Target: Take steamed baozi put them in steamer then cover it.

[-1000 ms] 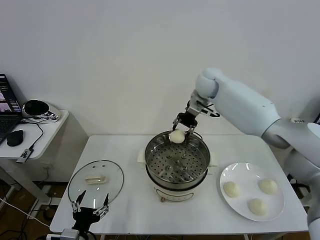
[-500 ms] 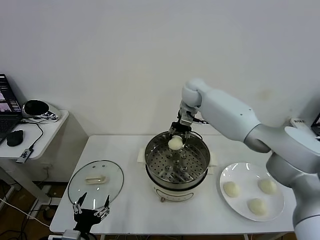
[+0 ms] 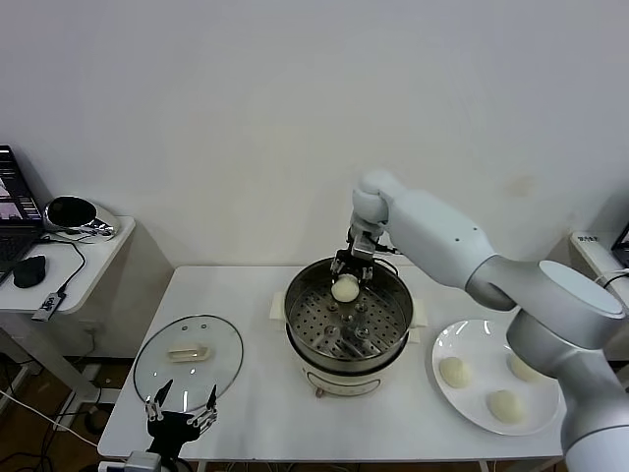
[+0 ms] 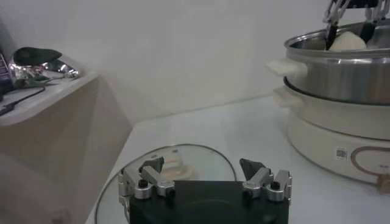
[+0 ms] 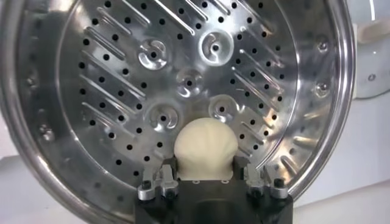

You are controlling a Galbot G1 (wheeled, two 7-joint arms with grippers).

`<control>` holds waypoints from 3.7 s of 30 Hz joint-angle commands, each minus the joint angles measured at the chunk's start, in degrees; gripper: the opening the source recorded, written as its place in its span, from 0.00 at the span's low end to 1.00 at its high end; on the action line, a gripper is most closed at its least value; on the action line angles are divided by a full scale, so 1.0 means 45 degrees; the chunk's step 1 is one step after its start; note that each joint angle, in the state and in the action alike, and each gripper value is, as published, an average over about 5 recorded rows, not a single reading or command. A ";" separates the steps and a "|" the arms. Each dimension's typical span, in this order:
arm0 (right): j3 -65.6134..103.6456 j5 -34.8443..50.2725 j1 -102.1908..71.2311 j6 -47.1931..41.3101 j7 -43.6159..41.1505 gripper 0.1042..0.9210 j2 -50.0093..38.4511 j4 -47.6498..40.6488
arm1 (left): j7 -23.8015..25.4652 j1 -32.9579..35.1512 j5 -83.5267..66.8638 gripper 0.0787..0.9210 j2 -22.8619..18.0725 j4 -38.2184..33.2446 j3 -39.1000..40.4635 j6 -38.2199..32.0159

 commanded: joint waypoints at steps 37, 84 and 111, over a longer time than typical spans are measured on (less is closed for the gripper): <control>-0.0869 0.6087 0.0497 -1.6746 -0.0269 0.88 -1.1243 0.9824 | 0.0116 -0.0087 -0.0246 0.88 0.0553 -0.0189 0.0439 0.0236; 0.2607 0.3352 -0.6672 -1.4741 0.1915 0.88 -0.9624 0.8129 | 0.0183 -0.0104 0.0033 0.88 0.0303 0.0347 0.0349 0.0414; 0.2872 0.3216 -0.7084 -1.4927 0.2101 0.70 -0.9406 0.7904 | 0.0178 -0.0089 0.0041 0.88 0.0243 0.0402 0.0415 0.0411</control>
